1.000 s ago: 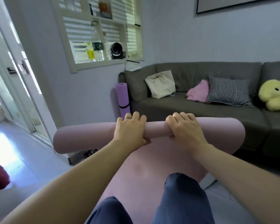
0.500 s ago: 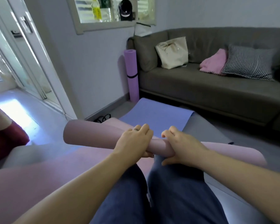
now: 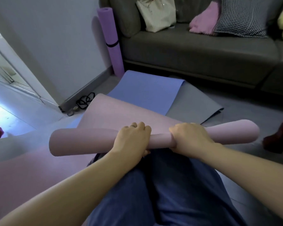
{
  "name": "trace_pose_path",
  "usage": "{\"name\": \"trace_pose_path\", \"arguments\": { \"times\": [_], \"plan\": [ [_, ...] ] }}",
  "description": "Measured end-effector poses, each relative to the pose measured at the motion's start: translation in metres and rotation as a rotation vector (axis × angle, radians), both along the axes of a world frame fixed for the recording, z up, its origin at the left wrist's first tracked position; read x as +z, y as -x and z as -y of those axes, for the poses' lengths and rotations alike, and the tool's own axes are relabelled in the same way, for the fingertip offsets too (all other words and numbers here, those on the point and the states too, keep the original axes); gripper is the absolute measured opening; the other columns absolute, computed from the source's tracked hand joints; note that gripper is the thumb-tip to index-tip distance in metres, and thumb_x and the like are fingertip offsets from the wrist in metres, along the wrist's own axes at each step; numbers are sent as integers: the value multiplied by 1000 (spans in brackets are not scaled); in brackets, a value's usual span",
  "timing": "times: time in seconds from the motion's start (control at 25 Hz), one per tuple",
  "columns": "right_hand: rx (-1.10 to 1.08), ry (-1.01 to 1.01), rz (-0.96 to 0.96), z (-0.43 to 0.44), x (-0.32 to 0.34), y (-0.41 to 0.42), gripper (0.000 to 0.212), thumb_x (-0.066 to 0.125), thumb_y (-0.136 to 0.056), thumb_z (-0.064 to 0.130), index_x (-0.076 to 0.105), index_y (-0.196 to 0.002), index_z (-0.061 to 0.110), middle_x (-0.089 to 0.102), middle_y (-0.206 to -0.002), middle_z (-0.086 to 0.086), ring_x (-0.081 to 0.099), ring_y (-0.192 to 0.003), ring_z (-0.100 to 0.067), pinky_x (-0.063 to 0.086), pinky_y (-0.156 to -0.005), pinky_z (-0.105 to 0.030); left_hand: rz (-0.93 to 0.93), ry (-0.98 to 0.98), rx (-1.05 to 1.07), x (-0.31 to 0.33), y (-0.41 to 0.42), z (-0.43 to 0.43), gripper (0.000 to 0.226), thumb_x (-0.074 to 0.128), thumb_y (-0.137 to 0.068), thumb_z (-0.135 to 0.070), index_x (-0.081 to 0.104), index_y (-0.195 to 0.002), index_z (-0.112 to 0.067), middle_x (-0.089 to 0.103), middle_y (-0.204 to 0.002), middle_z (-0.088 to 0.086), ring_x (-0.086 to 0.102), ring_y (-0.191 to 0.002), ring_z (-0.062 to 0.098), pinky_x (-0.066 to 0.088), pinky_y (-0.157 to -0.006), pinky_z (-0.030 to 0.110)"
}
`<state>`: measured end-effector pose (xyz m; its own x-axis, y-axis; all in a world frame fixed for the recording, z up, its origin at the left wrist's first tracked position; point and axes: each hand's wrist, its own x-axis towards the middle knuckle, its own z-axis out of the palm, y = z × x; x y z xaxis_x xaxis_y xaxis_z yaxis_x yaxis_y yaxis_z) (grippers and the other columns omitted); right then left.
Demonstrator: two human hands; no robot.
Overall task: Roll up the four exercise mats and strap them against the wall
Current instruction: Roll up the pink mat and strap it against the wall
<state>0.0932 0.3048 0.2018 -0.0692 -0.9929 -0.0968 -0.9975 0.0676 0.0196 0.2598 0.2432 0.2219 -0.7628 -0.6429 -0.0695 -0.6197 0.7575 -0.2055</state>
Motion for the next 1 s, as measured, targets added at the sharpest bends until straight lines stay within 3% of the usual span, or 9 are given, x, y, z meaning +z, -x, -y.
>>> {"name": "trace_pose_path", "arguments": {
  "times": [0.2,0.4,0.48,0.56,0.64,0.76,0.84,0.92,1.0],
  "plan": [
    [-11,-130,30,2,-6,4,14,53,-84,28,61,-93,22,67,-98,-3,61,-91,-28,33,-64,-29,6,-69,46,-22,-2,-19,42,47,-95,-43,36,-122,-13,45,-122,7,45,-113,27,35,-85,33],
    [-16,-256,78,12,-13,7,7,55,-79,26,50,-84,25,61,-88,0,51,-76,-24,34,-61,-29,15,-193,73,-29,1,4,24,52,-89,-29,45,-110,-18,60,-110,3,59,-99,28,36,-68,32],
    [-5,-248,112,12,-9,9,18,56,-79,26,44,-92,25,54,-90,3,49,-80,-22,33,-62,-31,34,-300,124,-32,5,12,23,53,-86,-24,51,-109,-19,61,-108,3,61,-95,29,37,-66,31],
    [55,-165,78,6,-4,9,29,57,-80,29,42,-104,24,51,-103,4,50,-95,-21,38,-73,-32,39,-433,151,-29,9,20,18,55,-82,-19,57,-100,-20,62,-104,4,60,-88,27,43,-65,32],
    [121,-92,21,-4,-3,5,30,56,-81,30,39,-103,22,50,-111,3,50,-104,-22,37,-79,-33,82,-616,117,-25,10,30,13,61,-78,-17,58,-91,-18,62,-91,2,57,-78,22,44,-63,28],
    [118,-142,43,-10,-10,1,19,52,-82,27,36,-92,23,61,-105,-1,57,-95,-28,32,-68,-32,144,-863,59,-19,7,38,20,70,-77,-28,57,-90,-20,58,-84,-3,55,-76,18,42,-65,27],
    [88,-209,84,-7,-12,2,12,52,-82,25,45,-91,25,63,-101,-3,60,-90,-29,33,-64,-30,128,-740,41,-19,2,27,23,66,-80,-33,57,-97,-20,60,-95,1,58,-87,22,42,-70,29],
    [74,-317,119,2,-14,3,10,55,-78,20,53,-87,25,60,-89,0,59,-81,-26,35,-62,-28,115,-382,7,-26,-6,8,32,56,-87,-34,48,-113,-17,57,-110,4,55,-103,26,41,-76,32],
    [94,-483,214,19,-13,9,9,57,-75,14,51,-75,21,53,-70,2,50,-62,-19,35,-53,-27,73,-111,-46,-35,-7,-8,34,57,-87,-30,45,-113,-13,54,-110,6,53,-102,27,42,-75,33]
  ]
}}
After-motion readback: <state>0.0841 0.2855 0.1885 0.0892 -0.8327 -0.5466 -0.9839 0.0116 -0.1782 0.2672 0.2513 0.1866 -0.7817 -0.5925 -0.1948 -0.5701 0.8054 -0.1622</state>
